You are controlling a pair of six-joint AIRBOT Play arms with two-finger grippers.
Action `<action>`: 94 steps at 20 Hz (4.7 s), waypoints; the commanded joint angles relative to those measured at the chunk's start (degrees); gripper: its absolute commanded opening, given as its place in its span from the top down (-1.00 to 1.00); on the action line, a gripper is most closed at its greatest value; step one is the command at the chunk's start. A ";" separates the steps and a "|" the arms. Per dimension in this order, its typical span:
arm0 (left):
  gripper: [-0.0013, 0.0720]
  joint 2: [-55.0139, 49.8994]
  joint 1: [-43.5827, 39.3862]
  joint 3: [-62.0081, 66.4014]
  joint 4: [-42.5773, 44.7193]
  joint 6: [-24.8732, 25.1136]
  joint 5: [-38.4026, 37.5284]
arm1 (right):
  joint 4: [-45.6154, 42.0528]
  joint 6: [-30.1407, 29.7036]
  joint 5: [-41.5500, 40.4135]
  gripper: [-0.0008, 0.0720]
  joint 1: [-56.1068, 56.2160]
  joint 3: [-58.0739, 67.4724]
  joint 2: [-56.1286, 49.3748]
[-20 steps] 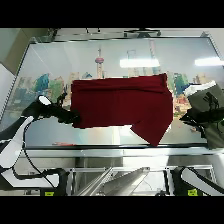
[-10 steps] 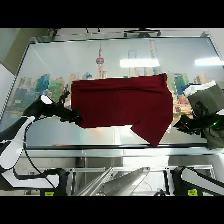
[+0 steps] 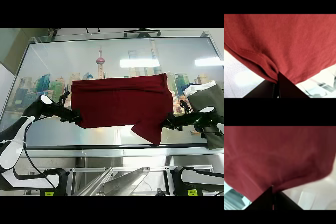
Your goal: Fold the shirts.
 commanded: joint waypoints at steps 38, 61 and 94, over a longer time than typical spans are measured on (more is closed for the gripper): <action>0.93 -39.12 5.44 62.31 8.61 -5.25 -13.64 | -8.59 7.72 -7.54 0.92 13.20 51.36 -28.35; -0.29 -24.50 5.18 60.26 1.77 -5.20 -8.13 | 5.35 6.54 5.99 0.92 13.92 59.54 -36.15; 0.90 -9.03 -2.38 63.95 -18.71 -6.45 -17.99 | 22.80 9.27 13.49 0.92 19.26 67.01 -18.38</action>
